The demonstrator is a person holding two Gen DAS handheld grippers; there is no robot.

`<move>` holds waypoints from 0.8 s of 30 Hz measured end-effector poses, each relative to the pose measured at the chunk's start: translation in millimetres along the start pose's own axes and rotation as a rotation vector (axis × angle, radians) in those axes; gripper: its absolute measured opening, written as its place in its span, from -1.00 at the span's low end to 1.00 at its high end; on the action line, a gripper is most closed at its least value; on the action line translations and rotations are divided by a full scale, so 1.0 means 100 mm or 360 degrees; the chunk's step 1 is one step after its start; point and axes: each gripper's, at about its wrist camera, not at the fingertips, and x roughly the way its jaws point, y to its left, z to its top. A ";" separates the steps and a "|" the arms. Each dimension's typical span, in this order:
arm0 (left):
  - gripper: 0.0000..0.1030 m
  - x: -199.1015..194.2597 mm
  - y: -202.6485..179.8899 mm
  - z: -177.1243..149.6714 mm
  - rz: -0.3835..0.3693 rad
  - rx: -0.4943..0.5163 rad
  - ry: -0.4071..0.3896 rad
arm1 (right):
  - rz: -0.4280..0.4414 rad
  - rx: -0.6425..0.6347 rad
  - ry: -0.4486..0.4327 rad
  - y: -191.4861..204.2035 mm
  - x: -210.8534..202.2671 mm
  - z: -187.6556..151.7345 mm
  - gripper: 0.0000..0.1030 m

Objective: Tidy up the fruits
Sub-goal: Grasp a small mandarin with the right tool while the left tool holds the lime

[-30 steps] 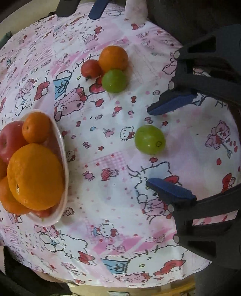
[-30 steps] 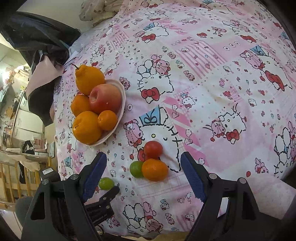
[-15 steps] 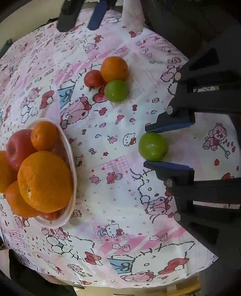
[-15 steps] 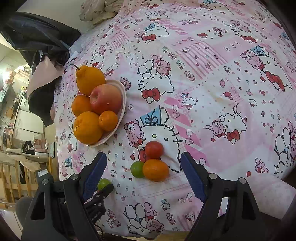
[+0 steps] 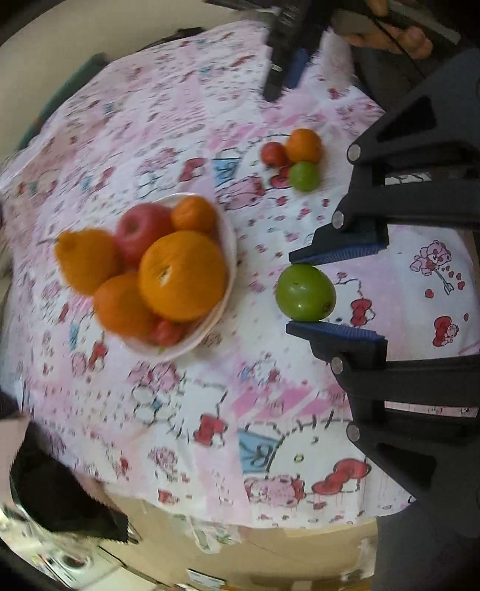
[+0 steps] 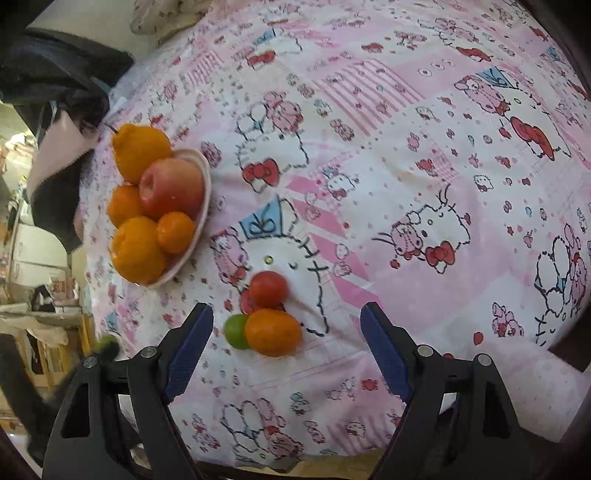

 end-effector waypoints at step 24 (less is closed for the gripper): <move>-0.49 -0.02 0.17 0.08 -0.0084 -0.0156 0.0009 | -0.0213 -0.0542 0.0312 0.46 0.65 -0.16 -0.10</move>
